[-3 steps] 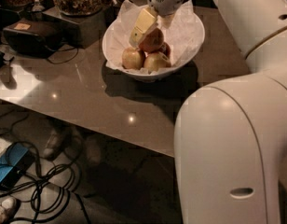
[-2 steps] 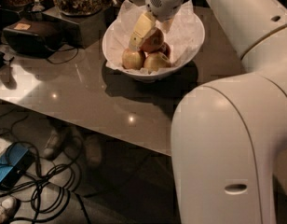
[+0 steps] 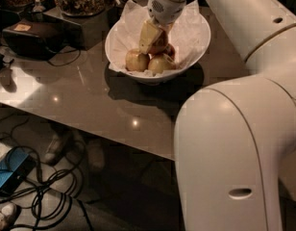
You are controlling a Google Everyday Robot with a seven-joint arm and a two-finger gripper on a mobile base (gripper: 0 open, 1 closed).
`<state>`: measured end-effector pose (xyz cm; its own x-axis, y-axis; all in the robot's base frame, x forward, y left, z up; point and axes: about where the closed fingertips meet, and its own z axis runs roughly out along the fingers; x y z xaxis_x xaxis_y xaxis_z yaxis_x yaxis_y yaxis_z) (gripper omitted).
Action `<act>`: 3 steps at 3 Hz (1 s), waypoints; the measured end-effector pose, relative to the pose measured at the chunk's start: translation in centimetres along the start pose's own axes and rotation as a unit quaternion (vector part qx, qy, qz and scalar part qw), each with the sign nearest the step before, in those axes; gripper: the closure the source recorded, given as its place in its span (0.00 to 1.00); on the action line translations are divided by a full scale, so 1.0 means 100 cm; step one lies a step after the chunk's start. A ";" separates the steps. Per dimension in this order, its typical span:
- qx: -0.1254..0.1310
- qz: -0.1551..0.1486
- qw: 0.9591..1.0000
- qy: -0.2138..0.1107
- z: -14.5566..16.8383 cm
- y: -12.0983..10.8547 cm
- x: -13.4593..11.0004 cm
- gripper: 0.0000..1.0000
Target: Pick apple from white bowl
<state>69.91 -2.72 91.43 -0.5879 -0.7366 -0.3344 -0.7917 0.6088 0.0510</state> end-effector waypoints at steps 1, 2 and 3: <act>0.000 0.000 1.000 0.000 0.000 0.000 0.000 0.77; 0.008 -0.016 1.000 -0.022 -0.015 0.005 -0.006 0.98; 0.002 -0.051 0.997 -0.057 -0.051 0.027 -0.005 1.00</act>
Offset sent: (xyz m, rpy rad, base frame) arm -0.0239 -0.0002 0.0419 0.0347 -0.0982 0.0609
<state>67.25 -2.18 96.54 -0.4808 -0.7570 -0.4425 -0.8461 0.5330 0.0074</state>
